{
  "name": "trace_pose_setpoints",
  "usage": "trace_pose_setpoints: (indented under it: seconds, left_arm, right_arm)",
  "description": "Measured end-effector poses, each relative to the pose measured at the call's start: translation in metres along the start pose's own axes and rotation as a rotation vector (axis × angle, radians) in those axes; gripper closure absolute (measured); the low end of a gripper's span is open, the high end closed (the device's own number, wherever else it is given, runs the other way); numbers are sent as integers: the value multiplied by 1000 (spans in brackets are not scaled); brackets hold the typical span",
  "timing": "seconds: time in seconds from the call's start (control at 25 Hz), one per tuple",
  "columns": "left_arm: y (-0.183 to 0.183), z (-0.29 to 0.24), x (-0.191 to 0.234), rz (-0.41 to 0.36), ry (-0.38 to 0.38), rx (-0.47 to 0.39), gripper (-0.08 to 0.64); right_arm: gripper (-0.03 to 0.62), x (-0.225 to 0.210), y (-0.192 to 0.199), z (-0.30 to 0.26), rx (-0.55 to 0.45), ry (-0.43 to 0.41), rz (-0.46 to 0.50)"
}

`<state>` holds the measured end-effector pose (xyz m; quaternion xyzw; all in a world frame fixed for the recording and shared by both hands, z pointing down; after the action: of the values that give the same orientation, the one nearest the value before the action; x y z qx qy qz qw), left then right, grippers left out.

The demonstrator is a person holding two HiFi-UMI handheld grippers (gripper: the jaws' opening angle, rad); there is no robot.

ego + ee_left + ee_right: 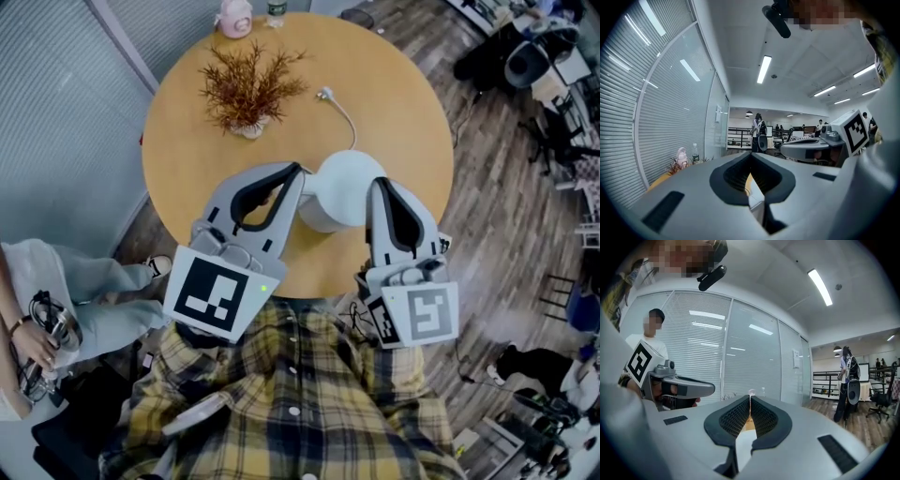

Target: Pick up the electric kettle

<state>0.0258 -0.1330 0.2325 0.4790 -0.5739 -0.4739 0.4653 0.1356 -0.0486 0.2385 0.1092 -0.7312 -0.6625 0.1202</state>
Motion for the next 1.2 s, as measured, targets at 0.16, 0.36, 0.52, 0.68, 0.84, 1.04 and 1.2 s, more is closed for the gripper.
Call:
trace_pose_setpoints:
  seconds: [0.16,0.36,0.52,0.68,0.84,1.04,1.2]
  left_arm:
    - [4,-1,2,4,-17,11,557]
    - [10,-4,2,2,-54,26,557]
    - [17,-7,3,21,-92,23,557]
    - [27,-7,4,30,-131,27,555]
    - [36,-5,4,46,-152,24,552]
    - [48,-2,5,58,-163,37,469]
    - [63,-1,5,56,-158,55,431]
  right_arm:
    - [557,-3,2,-1,14,1,-5]
    - [557,-10,4,-2,28,-20,0]
    - [557,-19,0,-4,26,-27,15]
    - [557,-28,3,-4,30,-34,16]
    - [557,-35,10,-4,39,-41,4]
    - [557,-41,11,-8,41,-46,7]
    - [557,-44,13,-11,38,-45,12]
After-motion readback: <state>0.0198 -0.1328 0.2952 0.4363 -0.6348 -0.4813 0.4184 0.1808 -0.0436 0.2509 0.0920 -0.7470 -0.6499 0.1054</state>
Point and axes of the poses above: the fingertips, and each gripper's own axes: z backward along the fingers, x to its left, y out of its underside, the point moved 4 cm from there along z, backward along the fingers, and after that the axes turned 10 degrees about y, right-handed, at the moved point
